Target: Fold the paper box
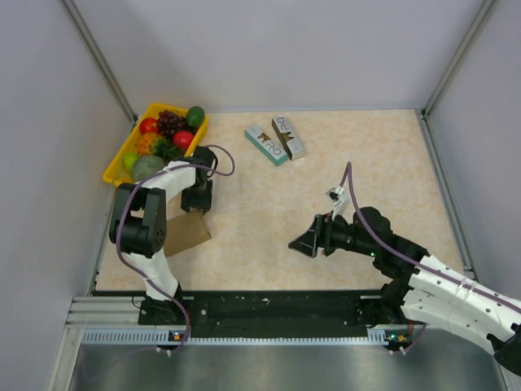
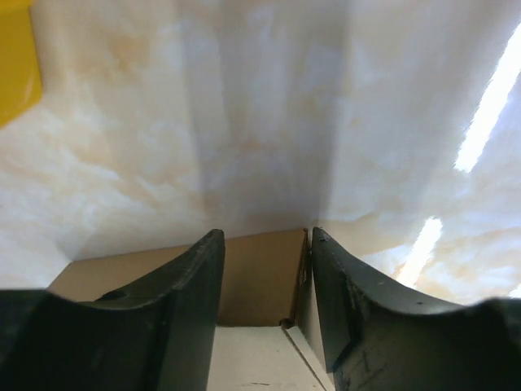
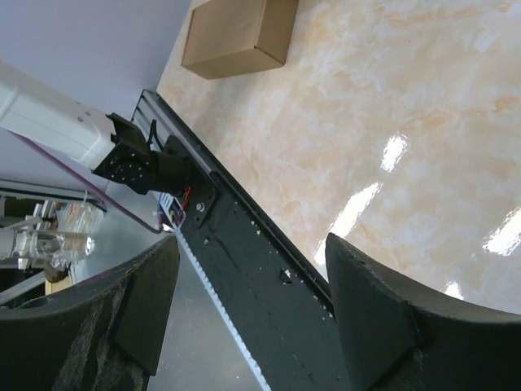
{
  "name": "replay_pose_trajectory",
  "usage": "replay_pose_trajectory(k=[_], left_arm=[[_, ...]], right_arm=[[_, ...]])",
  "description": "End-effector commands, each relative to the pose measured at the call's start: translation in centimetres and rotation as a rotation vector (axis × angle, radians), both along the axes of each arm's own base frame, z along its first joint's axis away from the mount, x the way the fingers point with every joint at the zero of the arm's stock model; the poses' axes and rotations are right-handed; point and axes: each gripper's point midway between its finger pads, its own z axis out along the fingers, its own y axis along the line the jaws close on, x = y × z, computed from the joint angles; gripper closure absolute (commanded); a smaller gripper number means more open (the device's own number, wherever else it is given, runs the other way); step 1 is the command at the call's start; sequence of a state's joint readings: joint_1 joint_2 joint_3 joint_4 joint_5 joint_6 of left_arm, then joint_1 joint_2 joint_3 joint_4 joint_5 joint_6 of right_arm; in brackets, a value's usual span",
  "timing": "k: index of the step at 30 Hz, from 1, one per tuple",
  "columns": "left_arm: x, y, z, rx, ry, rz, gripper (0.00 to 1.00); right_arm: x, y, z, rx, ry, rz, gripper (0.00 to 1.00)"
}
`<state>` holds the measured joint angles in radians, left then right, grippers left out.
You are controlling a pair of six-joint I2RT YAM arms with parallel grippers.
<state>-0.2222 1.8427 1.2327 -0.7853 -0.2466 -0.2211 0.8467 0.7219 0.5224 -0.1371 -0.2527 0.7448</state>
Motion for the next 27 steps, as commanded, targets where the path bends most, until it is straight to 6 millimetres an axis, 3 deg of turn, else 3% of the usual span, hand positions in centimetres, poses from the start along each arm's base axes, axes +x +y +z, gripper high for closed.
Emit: replay_pose_trajectory(k=[1,5,10,16,20,27], left_arm=[[-1.8,0.6,1.7,-0.019,-0.063,0.026,0.49],[-4.1,1.3,2.3,-0.012,-0.078,0.016,0.49],[-5.5,-0.6,2.9,-0.14,-0.084,-0.005,0.5],[-8.5,-2.4,1.4,-0.258,-0.003,0.032,0.51],[-8.8,-3.1,3.3,-0.308,-0.055,0.072,0.49],[-10.5,-3.4,3.4,-0.341,-0.035,0.11,0.47]], right_arm=[[0.3,0.5,1.6,0.064,-0.039,0.008,0.28],[0.2,0.8,1.6,0.078,-0.035,0.02,0.28],[-0.1,1.0,1.9,0.1,-0.026,0.036,0.28],[-0.3,0.7,2.2,0.115,-0.029,0.03,0.29],[-0.2,0.5,2.2,0.119,-0.03,0.015,0.29],[-0.5,0.8,2.2,0.127,-0.019,0.033,0.29]])
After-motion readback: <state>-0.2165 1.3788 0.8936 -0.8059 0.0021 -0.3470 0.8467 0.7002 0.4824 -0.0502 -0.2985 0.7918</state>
